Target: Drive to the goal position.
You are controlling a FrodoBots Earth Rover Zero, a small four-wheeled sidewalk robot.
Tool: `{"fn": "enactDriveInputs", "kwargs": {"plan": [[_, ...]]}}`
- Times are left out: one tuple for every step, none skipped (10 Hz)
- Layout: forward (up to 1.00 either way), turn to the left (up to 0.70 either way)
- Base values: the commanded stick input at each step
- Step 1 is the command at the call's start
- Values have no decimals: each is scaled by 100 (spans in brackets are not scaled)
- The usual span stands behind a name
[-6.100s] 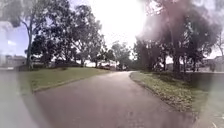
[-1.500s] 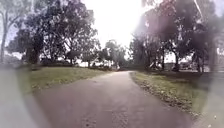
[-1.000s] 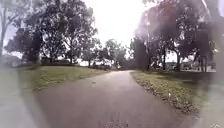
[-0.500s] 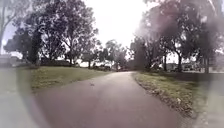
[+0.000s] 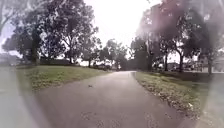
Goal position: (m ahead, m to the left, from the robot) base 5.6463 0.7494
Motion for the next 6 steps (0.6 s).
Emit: {"fn": "enactDriveInputs", "kwargs": {"plan": [[70,0],[70,0],[70,0],[70,0],[70,0],[70,0]]}}
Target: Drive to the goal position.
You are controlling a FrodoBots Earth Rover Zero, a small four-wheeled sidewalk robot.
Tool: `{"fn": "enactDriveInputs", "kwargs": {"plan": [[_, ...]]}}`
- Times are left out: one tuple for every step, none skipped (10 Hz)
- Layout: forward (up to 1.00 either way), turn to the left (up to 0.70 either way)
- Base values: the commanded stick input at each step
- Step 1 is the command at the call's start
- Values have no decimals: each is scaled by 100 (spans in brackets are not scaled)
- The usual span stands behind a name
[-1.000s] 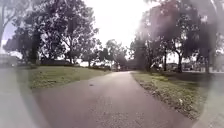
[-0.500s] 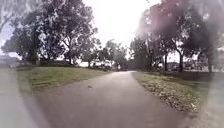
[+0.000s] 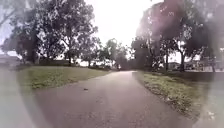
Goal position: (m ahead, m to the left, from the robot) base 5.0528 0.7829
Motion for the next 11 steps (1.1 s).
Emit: {"fn": "enactDriveInputs", "kwargs": {"plan": [[70,0],[70,0],[70,0],[70,0],[70,0],[70,0],[70,0],[70,0],[70,0],[70,0],[70,0]]}}
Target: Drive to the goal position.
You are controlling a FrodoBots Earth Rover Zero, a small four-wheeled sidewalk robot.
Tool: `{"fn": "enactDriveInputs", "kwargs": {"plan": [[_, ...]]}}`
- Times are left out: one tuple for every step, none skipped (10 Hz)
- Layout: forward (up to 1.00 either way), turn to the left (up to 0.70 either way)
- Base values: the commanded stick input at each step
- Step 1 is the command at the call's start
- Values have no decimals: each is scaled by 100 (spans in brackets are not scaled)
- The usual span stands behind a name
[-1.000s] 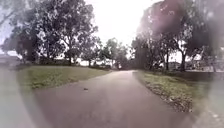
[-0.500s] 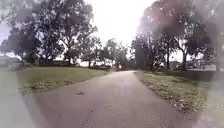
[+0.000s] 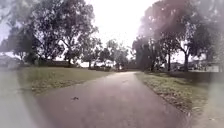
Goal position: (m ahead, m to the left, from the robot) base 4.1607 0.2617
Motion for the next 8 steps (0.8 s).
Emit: {"fn": "enactDriveInputs", "kwargs": {"plan": [[70,-4],[70,-9],[70,-13],[70,-35],[70,-35],[70,-35],[70,0],[70,0]]}}
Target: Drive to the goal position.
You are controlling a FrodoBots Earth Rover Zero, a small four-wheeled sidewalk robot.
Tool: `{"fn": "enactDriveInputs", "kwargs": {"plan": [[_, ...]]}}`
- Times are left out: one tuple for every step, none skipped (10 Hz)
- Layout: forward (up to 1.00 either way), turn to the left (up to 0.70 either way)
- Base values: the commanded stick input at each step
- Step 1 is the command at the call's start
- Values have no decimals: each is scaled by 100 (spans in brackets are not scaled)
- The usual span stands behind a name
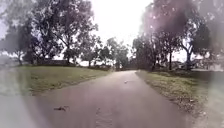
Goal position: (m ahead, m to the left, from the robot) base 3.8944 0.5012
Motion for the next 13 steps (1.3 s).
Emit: {"fn": "enactDriveInputs", "kwargs": {"plan": [[70,0],[70,0],[70,0],[70,0],[70,0],[70,0],[70,0],[70,0],[70,0],[70,0],[70,0],[70,0],[70,0]]}}
